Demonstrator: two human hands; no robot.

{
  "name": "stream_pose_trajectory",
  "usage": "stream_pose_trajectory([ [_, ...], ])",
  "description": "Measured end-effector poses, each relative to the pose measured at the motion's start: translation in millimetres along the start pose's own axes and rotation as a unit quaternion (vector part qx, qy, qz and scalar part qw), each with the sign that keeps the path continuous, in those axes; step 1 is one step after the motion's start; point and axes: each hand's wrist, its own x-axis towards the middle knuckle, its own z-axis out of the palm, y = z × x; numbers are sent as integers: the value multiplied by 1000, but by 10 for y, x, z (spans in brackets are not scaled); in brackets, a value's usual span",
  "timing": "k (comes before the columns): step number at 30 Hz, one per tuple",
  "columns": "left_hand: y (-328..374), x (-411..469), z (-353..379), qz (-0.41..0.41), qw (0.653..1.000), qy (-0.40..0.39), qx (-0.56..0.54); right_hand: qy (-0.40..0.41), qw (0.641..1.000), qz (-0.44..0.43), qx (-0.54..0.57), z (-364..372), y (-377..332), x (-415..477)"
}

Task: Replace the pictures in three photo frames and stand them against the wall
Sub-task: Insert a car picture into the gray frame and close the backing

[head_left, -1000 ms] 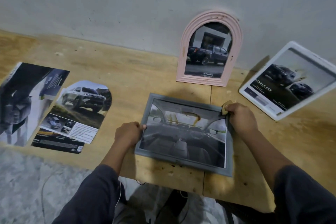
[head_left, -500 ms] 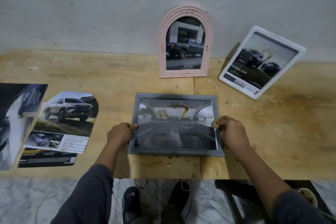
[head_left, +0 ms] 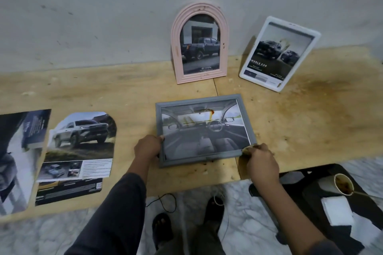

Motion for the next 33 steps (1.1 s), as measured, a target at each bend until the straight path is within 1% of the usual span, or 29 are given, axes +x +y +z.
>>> stream_pose_trajectory([
  [2,-11,2,11,7,1000,3,-3,11,1000,9,26,48,-79,-76],
  [5,-18,-8,17,17,1000,-2,-18,7,1000,4,24,184,-253,-203],
  [9,-10,-34,-12,25,999,-12,-36,-4,998,-16,59,342,-593,-373],
  [13,-24,-17,-30,25,998,-29,-54,-26,998,-25,51,425,-822,-421],
  [15,-35,7,-35,26,997,-34,-66,-38,997,-25,64,467,-936,-455],
  [21,-54,46,-65,32,997,-45,-57,-62,990,-60,110,614,-1294,-591],
  [24,-53,59,-79,32,993,-60,-92,-81,983,-111,121,691,-1458,-664],
  [26,-46,66,-108,30,991,-77,-109,-106,970,-139,167,697,-1499,-674],
  [28,-46,62,-148,22,988,-99,-119,-141,946,-169,237,651,-1475,-686],
  [29,-44,50,-160,22,987,-103,-120,-155,932,-175,277,605,-1426,-680],
  [30,-52,30,-165,31,990,-91,-105,-170,917,-163,321,531,-1356,-658],
  [31,-63,-2,-150,48,994,-58,-77,-175,903,-134,370,437,-1273,-609],
  [32,-75,-30,-108,69,997,-1,-46,-161,888,-89,421,322,-1164,-530],
  [33,-83,-61,-53,88,994,65,-17,-133,866,-35,481,201,-1046,-414],
])
